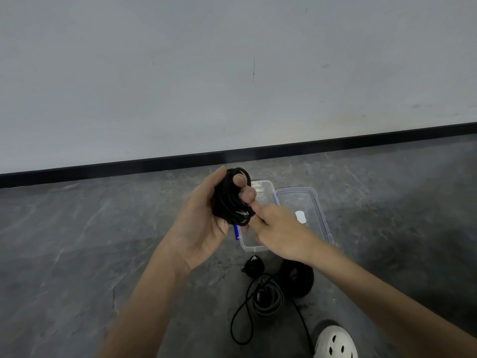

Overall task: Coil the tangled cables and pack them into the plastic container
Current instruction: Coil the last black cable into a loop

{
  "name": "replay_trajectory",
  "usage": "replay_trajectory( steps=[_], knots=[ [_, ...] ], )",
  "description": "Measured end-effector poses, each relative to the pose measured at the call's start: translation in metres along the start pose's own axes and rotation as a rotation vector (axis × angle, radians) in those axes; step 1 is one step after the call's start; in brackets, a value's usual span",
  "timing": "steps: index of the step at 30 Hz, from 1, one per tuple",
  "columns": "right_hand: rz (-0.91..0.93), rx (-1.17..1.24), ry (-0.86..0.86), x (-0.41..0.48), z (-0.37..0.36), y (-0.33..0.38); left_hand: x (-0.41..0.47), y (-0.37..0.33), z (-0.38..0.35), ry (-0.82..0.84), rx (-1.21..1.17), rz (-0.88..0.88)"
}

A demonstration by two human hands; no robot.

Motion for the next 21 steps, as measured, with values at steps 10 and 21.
replay_trajectory(
  steps=[10, 21],
  knots=[
    [0.158, 0.065, 0.075, -0.016, -0.009, 0.017, 0.009, 0.004, 0.006, -0.231, 0.112, -0.392],
    [0.127, 0.892, 0.145, -0.032, 0.030, 0.013, 0.008, -0.007, 0.023, -0.408, 0.837, -0.470]
  ],
)
Point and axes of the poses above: each hand's wrist, its own x-axis towards the middle knuckle, its own z-axis out of the back of the hand, y = z × x, the point moved 1 cm from there along x, towards the middle knuckle, and after that the axes turned 12 degrees about -x, right-handed, at the moved point
